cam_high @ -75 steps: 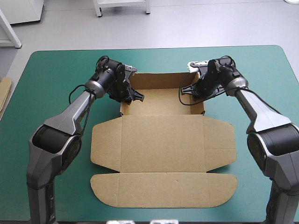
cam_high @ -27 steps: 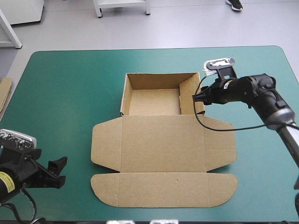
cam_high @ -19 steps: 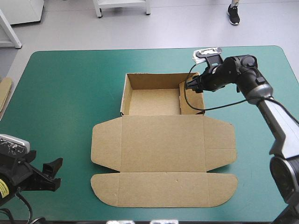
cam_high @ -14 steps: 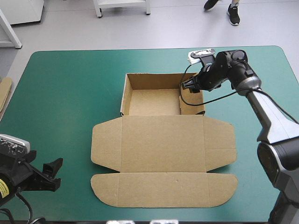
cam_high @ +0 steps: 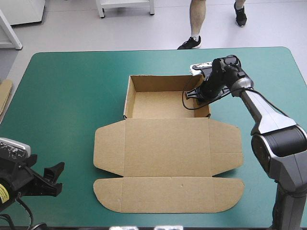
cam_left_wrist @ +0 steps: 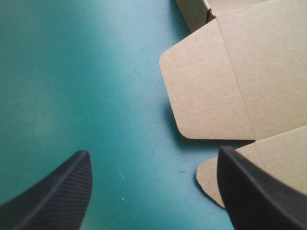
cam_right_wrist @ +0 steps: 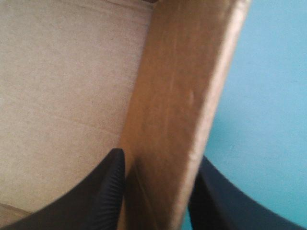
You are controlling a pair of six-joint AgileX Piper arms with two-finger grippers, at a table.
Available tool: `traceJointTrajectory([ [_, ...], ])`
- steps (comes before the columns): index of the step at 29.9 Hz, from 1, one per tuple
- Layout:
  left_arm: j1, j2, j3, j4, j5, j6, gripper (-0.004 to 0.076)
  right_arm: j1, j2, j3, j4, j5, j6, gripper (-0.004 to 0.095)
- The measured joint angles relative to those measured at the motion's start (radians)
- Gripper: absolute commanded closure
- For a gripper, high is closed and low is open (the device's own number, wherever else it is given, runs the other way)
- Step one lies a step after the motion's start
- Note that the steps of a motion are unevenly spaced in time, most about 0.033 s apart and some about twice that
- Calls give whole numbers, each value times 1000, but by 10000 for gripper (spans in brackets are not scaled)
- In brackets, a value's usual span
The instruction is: Fold the box
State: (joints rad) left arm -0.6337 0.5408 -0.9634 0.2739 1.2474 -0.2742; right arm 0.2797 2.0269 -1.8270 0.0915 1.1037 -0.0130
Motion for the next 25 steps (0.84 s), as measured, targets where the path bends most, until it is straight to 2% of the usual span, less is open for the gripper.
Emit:
traceJointTrajectory([
  [1,0,0,0,0,0,0,196,0,4,-1,5,0,0,875],
  [2,0,0,0,1,0,0,196,0,10,-2,8,-1,0,925],
  [15,0,0,0,3,0,2,211,-24,-5,-10,-138,33,21,921],
  [25,0,0,0,4,0,28,248,-235,-92,-10,-198,56,-4,921],
])
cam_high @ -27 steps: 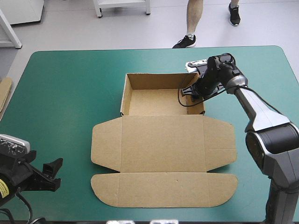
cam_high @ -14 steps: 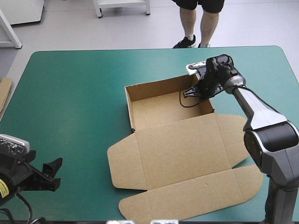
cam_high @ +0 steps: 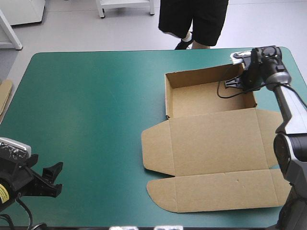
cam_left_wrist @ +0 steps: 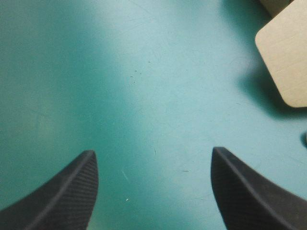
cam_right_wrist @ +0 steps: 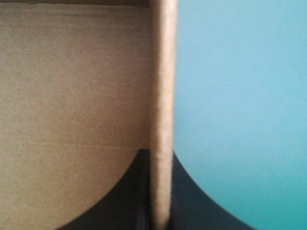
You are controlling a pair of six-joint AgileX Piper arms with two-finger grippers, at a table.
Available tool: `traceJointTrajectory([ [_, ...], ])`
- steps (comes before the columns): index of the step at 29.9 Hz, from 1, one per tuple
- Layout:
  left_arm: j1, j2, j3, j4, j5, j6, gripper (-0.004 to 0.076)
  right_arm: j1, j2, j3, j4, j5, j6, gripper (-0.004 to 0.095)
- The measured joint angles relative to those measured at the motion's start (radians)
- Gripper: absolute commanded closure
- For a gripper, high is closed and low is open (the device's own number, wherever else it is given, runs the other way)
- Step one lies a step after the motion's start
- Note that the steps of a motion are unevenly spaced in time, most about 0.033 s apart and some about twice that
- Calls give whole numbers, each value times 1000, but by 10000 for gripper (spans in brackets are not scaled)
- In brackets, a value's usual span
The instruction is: Fold the box
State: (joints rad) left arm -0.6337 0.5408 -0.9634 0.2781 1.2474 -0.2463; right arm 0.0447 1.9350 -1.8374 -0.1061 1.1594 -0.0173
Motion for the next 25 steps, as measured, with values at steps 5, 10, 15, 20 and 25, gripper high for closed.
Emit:
traceJointTrajectory([
  [5,0,0,0,0,0,0,248,-125,-7,0,-2,6,-28,921],
  [10,0,0,0,0,0,6,248,-248,-7,0,-2,-14,-54,921],
  [15,0,0,0,0,0,6,248,-359,-7,2,-2,-49,-69,921],
  [20,0,0,0,-1,0,6,248,-444,19,27,2,-66,-72,921],
  [25,0,0,0,-1,0,6,248,-471,81,48,14,-86,-73,921],
])
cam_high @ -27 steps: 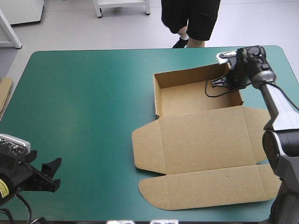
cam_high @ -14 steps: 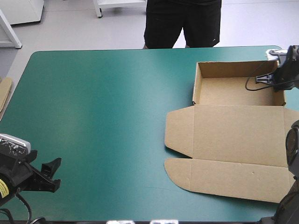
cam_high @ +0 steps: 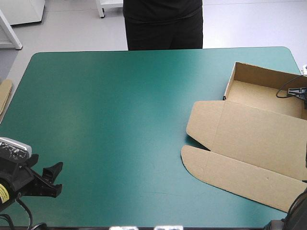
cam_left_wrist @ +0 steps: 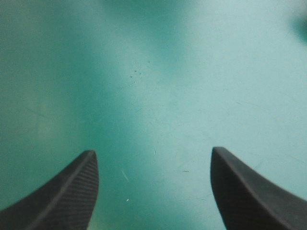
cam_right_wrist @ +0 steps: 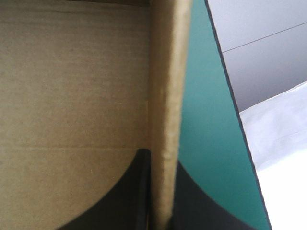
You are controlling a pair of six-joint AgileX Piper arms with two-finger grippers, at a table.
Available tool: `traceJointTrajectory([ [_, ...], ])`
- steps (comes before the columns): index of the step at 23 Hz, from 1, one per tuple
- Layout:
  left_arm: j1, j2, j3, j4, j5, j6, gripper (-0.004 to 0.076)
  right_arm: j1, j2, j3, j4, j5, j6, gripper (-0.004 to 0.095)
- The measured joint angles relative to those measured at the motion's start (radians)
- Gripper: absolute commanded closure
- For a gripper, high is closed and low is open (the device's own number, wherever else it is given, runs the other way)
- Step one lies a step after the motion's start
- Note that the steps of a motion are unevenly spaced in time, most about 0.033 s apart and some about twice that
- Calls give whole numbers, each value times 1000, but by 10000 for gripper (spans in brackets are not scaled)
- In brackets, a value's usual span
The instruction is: Fold the box
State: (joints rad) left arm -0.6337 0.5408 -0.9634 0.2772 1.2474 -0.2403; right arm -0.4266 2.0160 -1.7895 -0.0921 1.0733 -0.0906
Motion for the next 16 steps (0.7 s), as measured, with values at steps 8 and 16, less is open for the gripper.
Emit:
traceJointTrajectory([
  [8,0,0,0,0,0,0,248,0,22,1,0,-9,-3,803],
  [16,0,0,0,17,0,15,248,1,10,3,-13,-10,-20,354],
])
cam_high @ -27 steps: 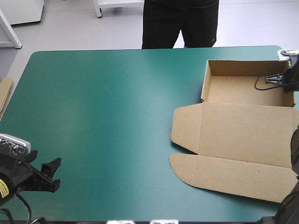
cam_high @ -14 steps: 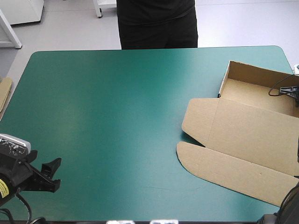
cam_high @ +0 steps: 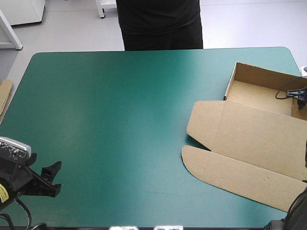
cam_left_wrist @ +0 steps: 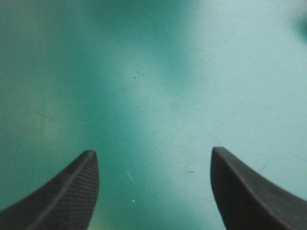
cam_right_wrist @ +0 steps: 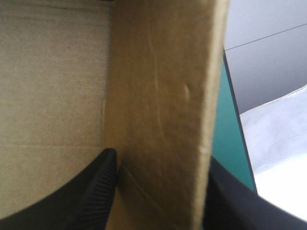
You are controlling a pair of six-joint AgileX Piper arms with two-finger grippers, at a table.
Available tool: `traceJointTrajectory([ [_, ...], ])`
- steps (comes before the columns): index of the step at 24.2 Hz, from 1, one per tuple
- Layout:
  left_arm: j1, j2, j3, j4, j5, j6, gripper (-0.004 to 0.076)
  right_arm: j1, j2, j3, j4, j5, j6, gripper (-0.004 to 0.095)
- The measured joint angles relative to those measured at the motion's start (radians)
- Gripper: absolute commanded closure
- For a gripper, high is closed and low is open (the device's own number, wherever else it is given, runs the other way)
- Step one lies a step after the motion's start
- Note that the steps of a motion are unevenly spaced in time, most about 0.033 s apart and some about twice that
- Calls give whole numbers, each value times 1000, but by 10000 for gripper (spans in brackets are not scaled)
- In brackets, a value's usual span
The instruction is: Fold the box
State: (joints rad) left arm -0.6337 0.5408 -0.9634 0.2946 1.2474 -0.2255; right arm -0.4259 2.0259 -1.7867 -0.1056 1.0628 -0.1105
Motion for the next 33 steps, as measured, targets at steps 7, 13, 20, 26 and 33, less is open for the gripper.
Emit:
traceJointTrajectory([
  [7,0,0,0,220,0,31,248,6,-216,1,213,42,-78,363],
  [13,0,-1,0,373,0,-52,248,177,-418,1,322,148,-132,443],
  [20,0,-45,0,373,0,-143,248,514,-645,51,278,156,-87,468],
  [26,0,-105,0,361,0,-191,248,793,-822,202,151,92,27,482],
  [33,0,-219,49,221,0,-179,248,1130,-1178,699,18,-58,150,533],
])
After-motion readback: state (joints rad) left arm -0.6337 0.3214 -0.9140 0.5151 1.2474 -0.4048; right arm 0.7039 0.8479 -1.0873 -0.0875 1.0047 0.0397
